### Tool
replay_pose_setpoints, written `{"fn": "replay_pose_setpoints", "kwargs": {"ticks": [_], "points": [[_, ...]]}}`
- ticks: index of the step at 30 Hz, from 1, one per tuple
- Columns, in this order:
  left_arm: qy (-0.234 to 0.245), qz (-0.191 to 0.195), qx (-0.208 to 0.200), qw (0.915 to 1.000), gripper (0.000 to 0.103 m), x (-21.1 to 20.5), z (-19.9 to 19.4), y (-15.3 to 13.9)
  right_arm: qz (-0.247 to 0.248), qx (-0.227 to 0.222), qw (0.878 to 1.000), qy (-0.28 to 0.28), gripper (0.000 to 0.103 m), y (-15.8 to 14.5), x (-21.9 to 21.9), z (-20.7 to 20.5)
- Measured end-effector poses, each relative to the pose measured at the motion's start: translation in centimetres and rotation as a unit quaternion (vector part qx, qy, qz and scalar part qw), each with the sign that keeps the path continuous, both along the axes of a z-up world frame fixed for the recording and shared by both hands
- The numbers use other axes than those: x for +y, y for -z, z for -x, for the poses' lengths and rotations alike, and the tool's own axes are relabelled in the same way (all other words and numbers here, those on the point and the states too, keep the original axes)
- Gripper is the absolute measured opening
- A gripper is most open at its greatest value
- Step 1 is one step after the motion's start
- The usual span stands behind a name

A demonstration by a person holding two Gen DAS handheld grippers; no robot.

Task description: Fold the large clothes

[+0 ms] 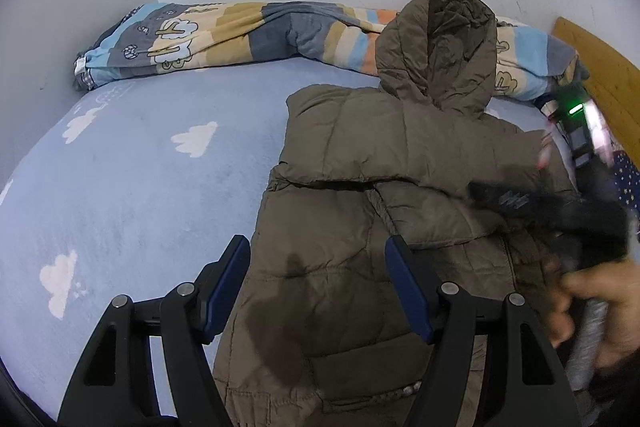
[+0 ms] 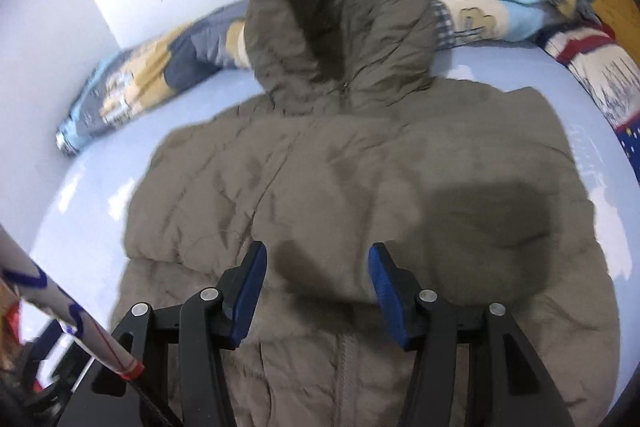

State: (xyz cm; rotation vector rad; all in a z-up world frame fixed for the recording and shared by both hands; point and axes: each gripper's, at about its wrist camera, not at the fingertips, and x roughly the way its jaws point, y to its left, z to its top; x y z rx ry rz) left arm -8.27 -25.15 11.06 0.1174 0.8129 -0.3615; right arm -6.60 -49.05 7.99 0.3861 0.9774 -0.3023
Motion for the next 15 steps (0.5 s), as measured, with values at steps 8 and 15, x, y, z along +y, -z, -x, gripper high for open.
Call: {"fn": "replay_pose_setpoints", "kwargs": {"ticks": [8,15], "points": [[0.012,-0.005,-0.01,0.9999,0.069,-0.3,0.4,-0.5,0.032,0.04,0.999,-0.006,0.058,2.6,0.8,-0.8],[0.022,-0.006,-0.017,0.9996,0.069,-0.9,1.2,-0.7,0.012,0.002,0.999,-0.03,0.059,-1.6,1.0,4.4]]}}
